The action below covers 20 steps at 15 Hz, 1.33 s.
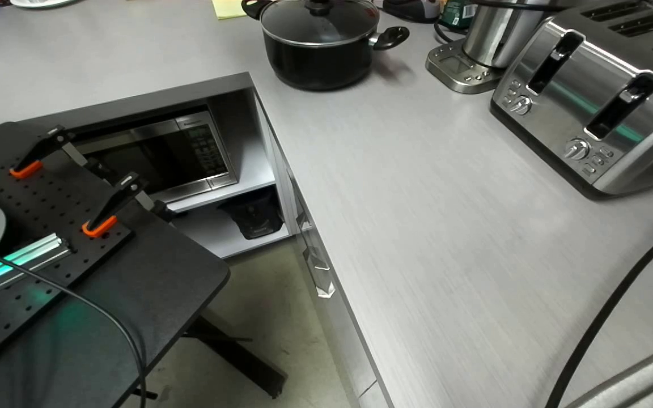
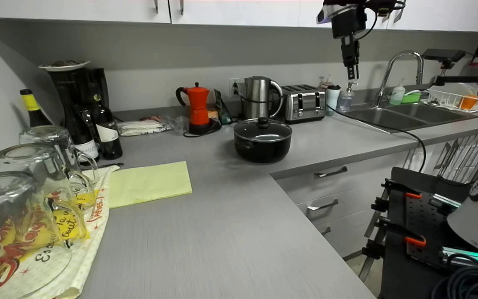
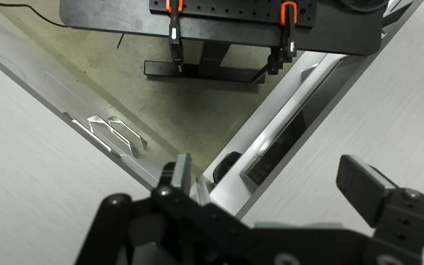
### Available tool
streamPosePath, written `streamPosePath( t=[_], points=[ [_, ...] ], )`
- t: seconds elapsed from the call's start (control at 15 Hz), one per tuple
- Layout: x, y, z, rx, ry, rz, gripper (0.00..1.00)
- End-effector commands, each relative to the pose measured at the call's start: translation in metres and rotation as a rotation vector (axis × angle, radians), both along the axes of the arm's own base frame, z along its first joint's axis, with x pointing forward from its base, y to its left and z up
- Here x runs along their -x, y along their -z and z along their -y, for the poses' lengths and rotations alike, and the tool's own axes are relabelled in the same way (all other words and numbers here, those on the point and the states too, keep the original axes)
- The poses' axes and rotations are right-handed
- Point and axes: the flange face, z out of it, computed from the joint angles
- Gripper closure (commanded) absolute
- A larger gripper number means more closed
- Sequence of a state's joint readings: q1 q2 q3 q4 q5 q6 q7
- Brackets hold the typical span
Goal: Remove the lid from the pot and put it on the table
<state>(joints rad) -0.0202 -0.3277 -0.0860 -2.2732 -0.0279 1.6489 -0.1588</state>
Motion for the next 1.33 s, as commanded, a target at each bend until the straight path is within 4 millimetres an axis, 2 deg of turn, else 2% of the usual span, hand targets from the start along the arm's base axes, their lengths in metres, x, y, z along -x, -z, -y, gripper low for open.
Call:
streamPosePath(
  t=[0.0,0.27,0.67,1.27],
  points=[
    [-0.005,-0.001,0.001,0.017,-0.002,0.014,0.0],
    [-0.026,0.002,0.009,0.047,0.037,0.069,0.0],
    [-0.073,0.01,0.028,0.091,0.144,0.178,0.0],
    [-0.169,0.042,0.031,0.097,0.279,0.267,0.0]
  ],
)
